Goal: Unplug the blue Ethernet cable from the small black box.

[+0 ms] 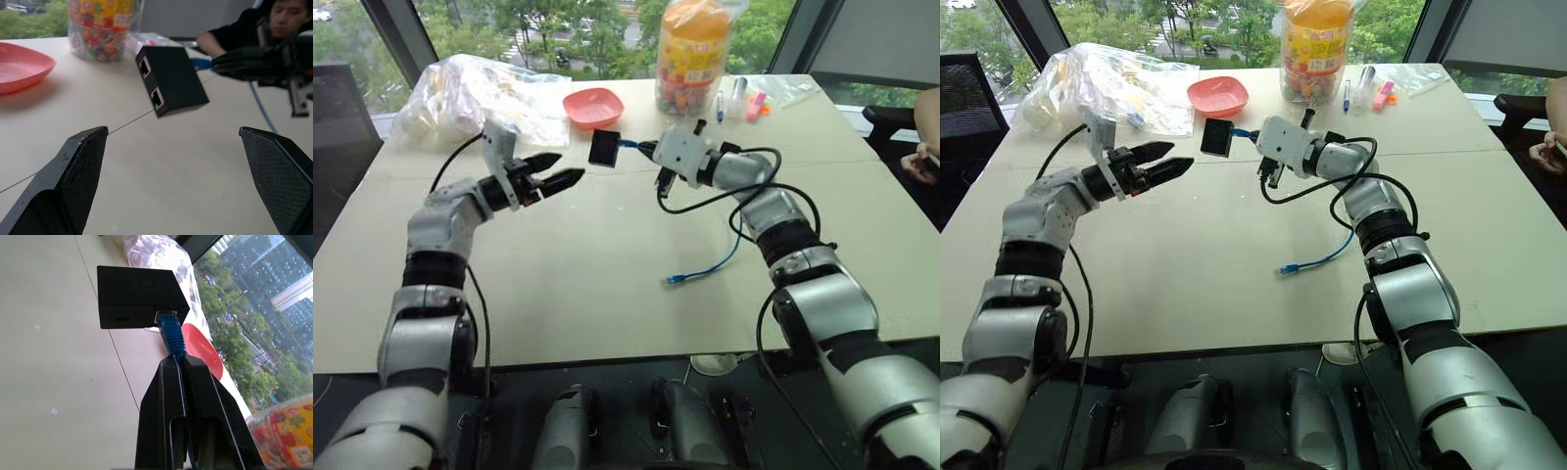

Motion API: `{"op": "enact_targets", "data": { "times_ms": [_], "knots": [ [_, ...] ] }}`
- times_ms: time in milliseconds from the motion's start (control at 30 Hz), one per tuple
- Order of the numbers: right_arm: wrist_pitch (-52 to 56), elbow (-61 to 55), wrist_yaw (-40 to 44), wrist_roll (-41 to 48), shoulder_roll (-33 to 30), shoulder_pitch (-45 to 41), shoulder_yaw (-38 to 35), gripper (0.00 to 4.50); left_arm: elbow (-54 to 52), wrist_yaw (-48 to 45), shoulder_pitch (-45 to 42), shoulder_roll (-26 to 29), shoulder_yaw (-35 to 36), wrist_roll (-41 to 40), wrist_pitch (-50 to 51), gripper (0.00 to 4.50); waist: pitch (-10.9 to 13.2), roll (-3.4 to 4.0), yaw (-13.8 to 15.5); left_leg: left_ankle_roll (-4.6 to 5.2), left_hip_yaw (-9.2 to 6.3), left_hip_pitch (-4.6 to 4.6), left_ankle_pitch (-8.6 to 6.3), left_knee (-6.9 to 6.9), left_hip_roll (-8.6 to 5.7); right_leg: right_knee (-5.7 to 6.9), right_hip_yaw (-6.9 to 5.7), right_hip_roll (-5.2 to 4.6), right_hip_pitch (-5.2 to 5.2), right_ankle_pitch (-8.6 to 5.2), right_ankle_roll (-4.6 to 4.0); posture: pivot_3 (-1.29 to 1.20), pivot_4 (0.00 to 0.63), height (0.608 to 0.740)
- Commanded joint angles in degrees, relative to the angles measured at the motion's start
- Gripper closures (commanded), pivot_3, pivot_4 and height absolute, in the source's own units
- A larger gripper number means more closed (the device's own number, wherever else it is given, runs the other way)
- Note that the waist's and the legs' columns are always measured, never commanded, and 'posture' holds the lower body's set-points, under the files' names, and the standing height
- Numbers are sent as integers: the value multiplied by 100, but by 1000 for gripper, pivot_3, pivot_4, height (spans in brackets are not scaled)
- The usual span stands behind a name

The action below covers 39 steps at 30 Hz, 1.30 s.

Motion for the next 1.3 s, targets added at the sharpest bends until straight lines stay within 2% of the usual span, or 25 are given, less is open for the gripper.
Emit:
{"op": "enact_targets", "data": {
  "times_ms": [33, 133, 267, 833, 933, 1200, 1267, 1300],
  "knots": [
    [-174, -705, -340, -190, -260, 61, -14, 4455, 1071, -710, -654, -26, 148, -66, 149, 0, 0, 0, 0, 0, 0, 0, 0, 0, -1, 0, 0, 0, -1, -1, 1, 0, 150, 740],
    [-223, -1036, -596, -236, -412, 167, -77, 4455, 2006, -851, -1227, -100, 311, 9, 63, 0, 2, -3, 11, 0, -2, -1, 0, 2, -2, 0, 1, 1, -1, -2, 1, 0, 150, 740],
    [-388, -1380, -995, -483, -653, 197, -45, 4455, 2666, -1097, -1742, -169, 610, -47, 170, 0, 5, -9, -5, 1, -2, -4, 0, 1, -1, -1, 2, 2, -5, -2, 1, 0, 150, 740],
    [-121, -2708, -1067, -382, -783, 663, -78, 4455, 3213, -810, -2210, -549, 1075, 313, -50, 0, 7, -13, 12, 2, -1, -5, -1, 2, 0, -2, 7, 5, -5, -2, 0, 0, 150, 740],
    [-41, -2918, -1045, -371, -779, 770, -71, 4500, 3198, -1156, -2244, -556, 1079, 338, 152, 861, 7, -12, 9, 2, -2, -5, -1, 1, 1, -2, 7, 7, -6, -2, 0, 0, 150, 740],
    [122, -3219, -979, -362, -797, 926, -53, 4500, 3187, -1407, -2248, -528, 1081, 439, 227, 4022, 8, -13, 5, 2, -2, -5, -1, 2, 1, -2, 7, 7, -6, -3, -1, 0, 150, 740],
    [259, -3321, -818, -223, -792, 1008, -74, 4500, 3182, -1292, -2233, -540, 1091, 472, 151, 4041, 8, -13, 5, 2, -2, -5, -1, 2, 1, -2, 7, 7, -6, -3, -1, 0, 150, 740],
    [373, -3405, -671, -162, -846, 1103, -76, 3952, 3181, -1250, -2222, -543, 1117, 465, 141, 4041, 8, -13, 5, 2, -2, -5, -1, 1, 2, -2, 7, 7, -6, -3, -1, 0, 150, 740]
  ]
}}
